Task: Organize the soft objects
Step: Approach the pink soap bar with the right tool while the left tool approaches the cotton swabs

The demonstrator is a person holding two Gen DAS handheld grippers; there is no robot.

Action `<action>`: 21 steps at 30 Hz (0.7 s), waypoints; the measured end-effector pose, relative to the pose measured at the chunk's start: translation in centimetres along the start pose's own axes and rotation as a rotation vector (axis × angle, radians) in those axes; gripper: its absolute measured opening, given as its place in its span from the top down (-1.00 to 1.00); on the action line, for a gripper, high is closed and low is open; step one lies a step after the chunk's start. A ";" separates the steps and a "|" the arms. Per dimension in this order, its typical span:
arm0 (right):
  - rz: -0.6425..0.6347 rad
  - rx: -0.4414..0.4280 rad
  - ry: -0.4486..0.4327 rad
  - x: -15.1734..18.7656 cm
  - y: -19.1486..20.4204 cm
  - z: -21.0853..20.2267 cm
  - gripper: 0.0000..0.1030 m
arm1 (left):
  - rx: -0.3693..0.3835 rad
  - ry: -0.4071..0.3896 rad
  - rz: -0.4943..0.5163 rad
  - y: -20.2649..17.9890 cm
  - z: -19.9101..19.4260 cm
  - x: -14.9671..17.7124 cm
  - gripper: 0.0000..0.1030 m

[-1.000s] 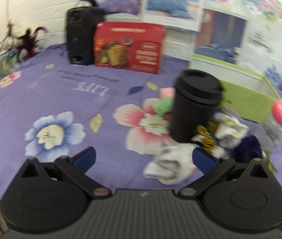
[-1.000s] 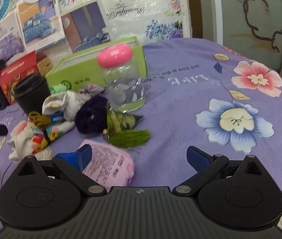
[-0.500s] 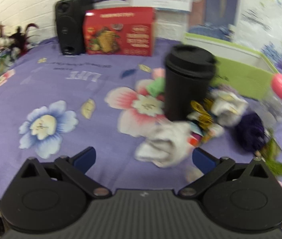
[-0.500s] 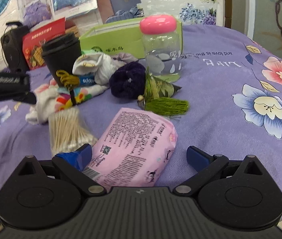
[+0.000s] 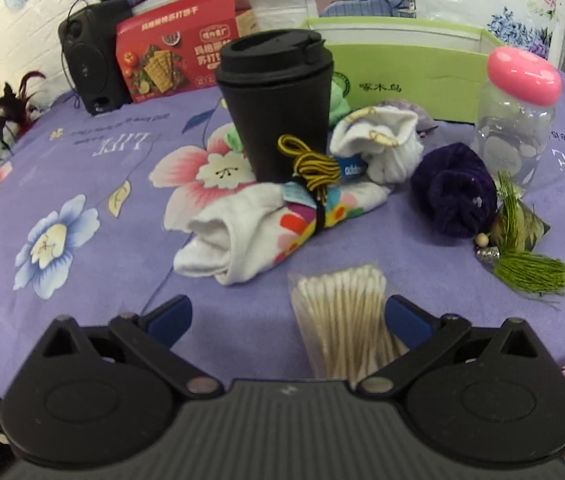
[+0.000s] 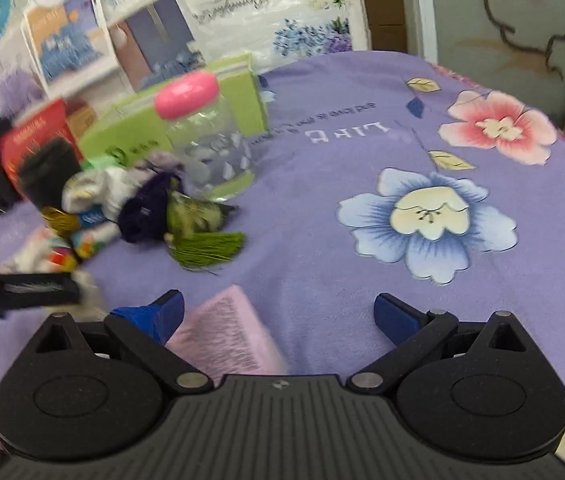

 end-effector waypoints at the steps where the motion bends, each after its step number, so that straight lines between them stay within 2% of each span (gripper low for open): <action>1: -0.006 -0.014 -0.012 0.1 0.3 -0.5 -0.73 | 0.006 -0.003 -0.020 0.3 -0.2 0.2 -0.99; 5: -0.040 -0.054 -0.024 0.8 1.2 -2.4 -0.73 | 0.032 0.019 -0.033 0.4 0.2 0.1 -0.99; 10: -0.106 -0.078 -0.038 2.5 3.3 -4.5 -0.73 | 0.019 0.022 0.004 -0.5 1.3 -0.2 -0.99; 13: -0.241 -0.003 -0.076 3.9 5.1 -4.1 -0.73 | 0.039 0.026 -0.008 -0.2 1.2 -0.3 -0.99; 15: -0.303 0.014 -0.082 4.8 5.5 -3.7 -0.73 | 0.057 0.034 -0.035 0.4 1.2 -0.2 -0.99; 18: -0.329 0.000 -0.085 5.2 5.0 -3.7 -0.73 | 0.071 0.042 -0.052 0.7 1.3 -0.1 -0.99; 21: -0.288 -0.042 -0.040 4.8 3.6 -3.4 -0.73 | 0.068 0.049 -0.025 0.4 1.1 -0.2 -0.99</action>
Point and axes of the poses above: each gripper's, at about its wrist camera, not at the fingertips, and z roughly the way its jaws point, y to its left, x to its underside, the point moved 9 cm from there along z, roughly the way its jaws point, and after that the axes turned 15 degrees about x, right-handed, at the moved point
